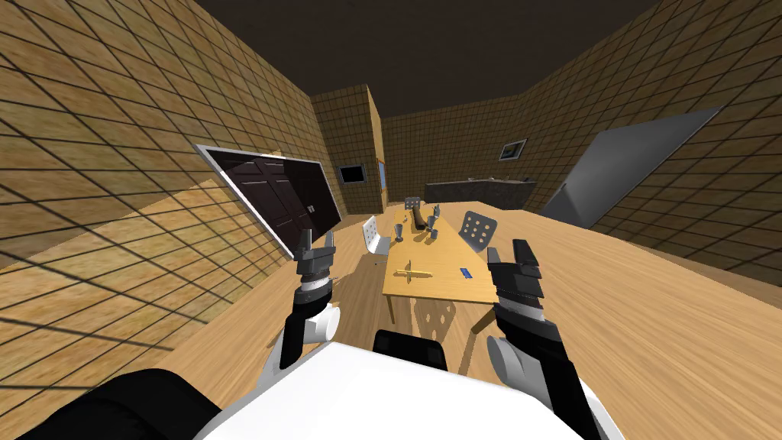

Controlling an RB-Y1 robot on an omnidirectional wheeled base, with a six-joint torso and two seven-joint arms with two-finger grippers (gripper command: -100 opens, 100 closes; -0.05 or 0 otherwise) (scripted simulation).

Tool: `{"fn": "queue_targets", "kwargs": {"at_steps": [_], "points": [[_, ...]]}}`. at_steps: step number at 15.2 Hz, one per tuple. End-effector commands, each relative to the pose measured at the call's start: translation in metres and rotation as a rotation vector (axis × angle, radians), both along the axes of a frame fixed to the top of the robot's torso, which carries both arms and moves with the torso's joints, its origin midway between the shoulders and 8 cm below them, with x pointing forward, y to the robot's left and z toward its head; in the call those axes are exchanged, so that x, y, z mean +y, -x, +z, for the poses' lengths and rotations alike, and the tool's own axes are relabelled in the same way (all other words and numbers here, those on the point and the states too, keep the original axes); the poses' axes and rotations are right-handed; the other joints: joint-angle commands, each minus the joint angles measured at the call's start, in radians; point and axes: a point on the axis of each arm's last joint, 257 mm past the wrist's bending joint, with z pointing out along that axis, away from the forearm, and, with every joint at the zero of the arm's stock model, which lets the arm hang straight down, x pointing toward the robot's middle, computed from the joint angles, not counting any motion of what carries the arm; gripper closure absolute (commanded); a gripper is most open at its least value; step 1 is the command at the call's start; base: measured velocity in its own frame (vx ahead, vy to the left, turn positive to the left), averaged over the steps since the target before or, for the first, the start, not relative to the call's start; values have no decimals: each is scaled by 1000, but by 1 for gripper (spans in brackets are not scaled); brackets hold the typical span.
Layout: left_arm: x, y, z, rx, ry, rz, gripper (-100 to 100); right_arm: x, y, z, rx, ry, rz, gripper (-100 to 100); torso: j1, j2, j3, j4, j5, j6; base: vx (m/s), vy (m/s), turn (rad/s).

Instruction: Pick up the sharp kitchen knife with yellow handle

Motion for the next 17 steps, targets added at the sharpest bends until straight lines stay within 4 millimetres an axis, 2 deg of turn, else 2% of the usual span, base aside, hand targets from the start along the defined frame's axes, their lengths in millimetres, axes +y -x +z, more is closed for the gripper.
{"fn": "queue_targets", "kwargs": {"at_steps": [1,6,9,10,11,12,13,14,15,16,17], "points": [[0,0,0,0,0,0,0,5,-3,-4,21,46,20,-100,0,0,0,0,0,0,3,22,32],[0,0,0,0,0,0,0,12,-9,-16,63,121,47,-100,4,0,0,0,1,0,1,60,45],[0,0,0,0,0,0,0,20,-16,-33,119,203,71,-100,6,0,0,0,1,0,-2,96,68],[0,0,0,0,0,0,0,20,-16,-33,119,204,72,-100,7,0,0,0,2,0,4,115,73],[0,0,0,0,0,0,0,23,-20,-44,150,245,80,-100,8,0,0,0,2,0,19,121,78],[0,0,0,0,0,0,0,23,-20,-44,151,249,83,-100,9,-1,0,0,2,0,19,121,65],[0,0,0,0,0,0,0,26,-24,-57,186,291,90,-100,9,-1,-1,0,2,0,8,152,93],[0,0,0,0,0,0,0,26,-24,-57,187,297,92,-100,10,-1,-1,0,2,0,1,138,73],[0,0,0,0,0,0,0,28,-27,-71,223,339,98,-100,10,0,0,0,2,0,8,139,97],[0,0,0,0,0,0,0,29,-27,-71,224,347,101,-100,10,0,0,0,2,0,3,136,87],[0,0,0,0,0,0,0,31,-30,-87,263,391,106,-100,10,0,0,0,2,0,-5,163,140]]}}
